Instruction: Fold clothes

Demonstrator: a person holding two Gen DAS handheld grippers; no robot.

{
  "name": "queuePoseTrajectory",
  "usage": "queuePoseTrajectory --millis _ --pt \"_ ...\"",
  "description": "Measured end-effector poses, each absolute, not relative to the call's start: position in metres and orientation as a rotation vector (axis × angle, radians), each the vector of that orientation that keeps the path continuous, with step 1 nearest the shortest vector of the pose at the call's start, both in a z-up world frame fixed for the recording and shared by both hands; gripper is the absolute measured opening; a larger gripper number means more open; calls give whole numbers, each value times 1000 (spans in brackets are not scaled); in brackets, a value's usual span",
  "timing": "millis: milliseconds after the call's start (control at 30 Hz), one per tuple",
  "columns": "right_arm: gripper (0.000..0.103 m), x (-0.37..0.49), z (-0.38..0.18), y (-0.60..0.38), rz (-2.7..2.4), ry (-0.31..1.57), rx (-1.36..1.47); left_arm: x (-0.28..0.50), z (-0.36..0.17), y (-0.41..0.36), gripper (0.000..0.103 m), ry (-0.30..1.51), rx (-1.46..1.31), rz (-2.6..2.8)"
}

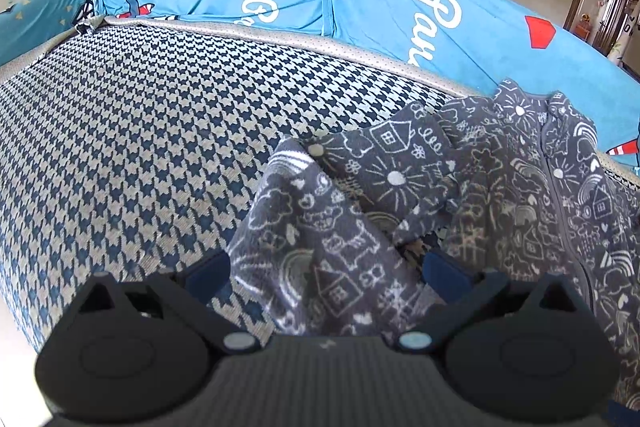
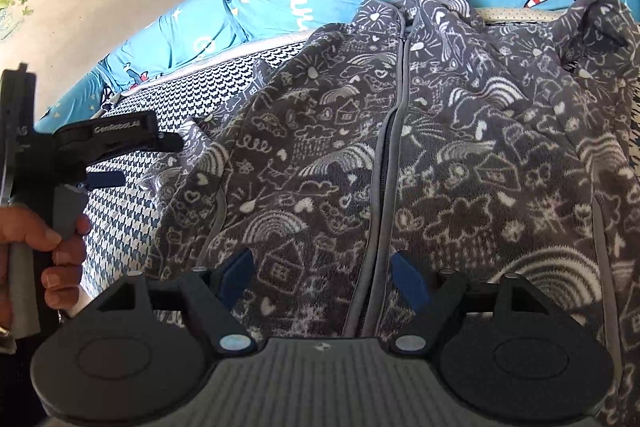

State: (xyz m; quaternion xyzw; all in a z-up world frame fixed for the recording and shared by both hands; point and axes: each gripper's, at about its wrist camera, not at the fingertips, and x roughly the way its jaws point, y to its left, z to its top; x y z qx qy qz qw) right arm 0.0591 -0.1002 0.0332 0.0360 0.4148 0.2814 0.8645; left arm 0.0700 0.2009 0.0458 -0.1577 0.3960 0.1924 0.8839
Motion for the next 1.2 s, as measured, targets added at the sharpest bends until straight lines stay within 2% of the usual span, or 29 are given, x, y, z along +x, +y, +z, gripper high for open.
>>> queuePoseTrajectory --millis 567,800,900,1000,1067,1167,1200 --pt "90 58 29 -87 596 860 15 128 3 193 103 1000 -196 440" --pt "91 57 29 -86 598 854 -5 130 -2 188 102 985 -153 445" --pt "91 57 28 -86 597 853 -10 124 0 189 94 966 -141 445" --pt "91 57 28 -86 593 852 -12 117 5 193 76 943 -137 447" --pt "91 57 27 -85 590 852 -16 111 9 199 60 928 -149 447" --pt "91 57 26 -84 587 849 -26 100 13 207 45 904 -176 454" --pt "91 57 26 -84 586 848 -29 96 15 210 42 896 -191 460"
